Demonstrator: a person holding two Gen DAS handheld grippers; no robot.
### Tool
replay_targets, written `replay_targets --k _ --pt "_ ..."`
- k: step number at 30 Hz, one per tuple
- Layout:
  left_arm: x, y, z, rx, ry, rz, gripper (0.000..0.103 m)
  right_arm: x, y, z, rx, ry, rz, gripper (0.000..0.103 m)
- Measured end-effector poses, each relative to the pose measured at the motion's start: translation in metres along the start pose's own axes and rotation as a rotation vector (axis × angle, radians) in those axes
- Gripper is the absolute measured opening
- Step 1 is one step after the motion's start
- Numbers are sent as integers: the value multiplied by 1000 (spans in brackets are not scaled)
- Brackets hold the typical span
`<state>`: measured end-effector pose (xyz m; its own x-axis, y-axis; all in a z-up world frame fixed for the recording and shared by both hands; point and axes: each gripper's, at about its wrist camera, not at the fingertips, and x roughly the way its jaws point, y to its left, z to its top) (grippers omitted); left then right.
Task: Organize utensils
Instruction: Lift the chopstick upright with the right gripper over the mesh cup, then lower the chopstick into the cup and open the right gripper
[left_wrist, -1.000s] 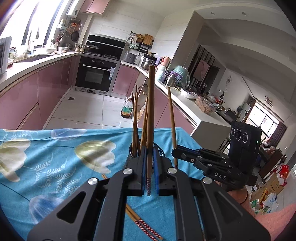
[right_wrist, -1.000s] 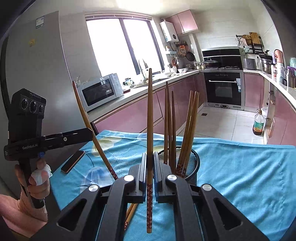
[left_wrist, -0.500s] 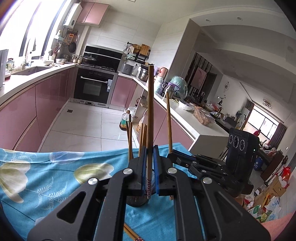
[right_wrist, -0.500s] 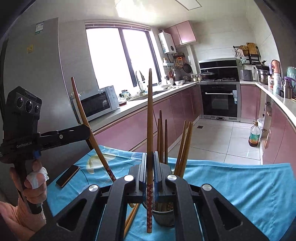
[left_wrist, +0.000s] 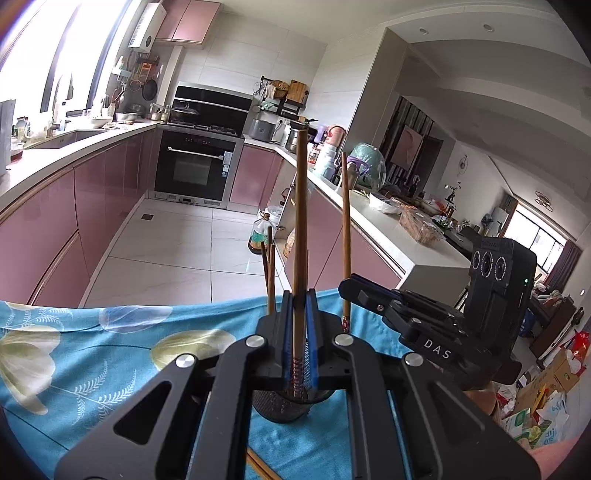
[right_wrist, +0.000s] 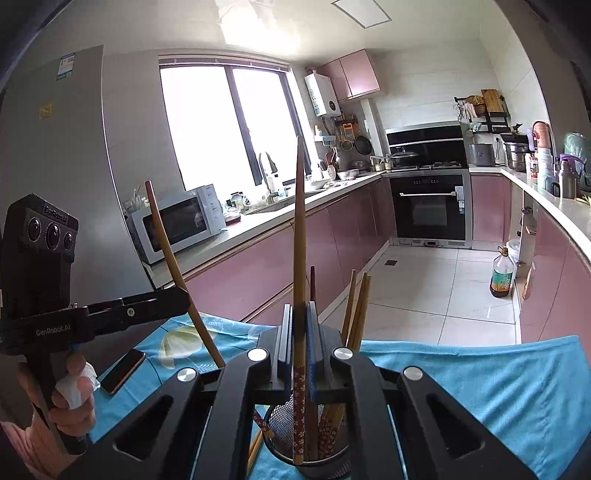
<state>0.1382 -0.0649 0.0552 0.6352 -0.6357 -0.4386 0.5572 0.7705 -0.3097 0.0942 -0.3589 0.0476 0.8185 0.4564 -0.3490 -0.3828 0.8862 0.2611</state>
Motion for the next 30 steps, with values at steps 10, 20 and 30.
replay_targets --k 10,20,30 --pt "20 7 -4 -1 43 31 7 15 -9 -7 22 0 -25 6" --pt "35 3 -12 25 86 41 7 27 -8 -15 31 17 -49 6" --pt "48 4 -19 47 130 52 7 36 -10 -22 33 57 -62 6"
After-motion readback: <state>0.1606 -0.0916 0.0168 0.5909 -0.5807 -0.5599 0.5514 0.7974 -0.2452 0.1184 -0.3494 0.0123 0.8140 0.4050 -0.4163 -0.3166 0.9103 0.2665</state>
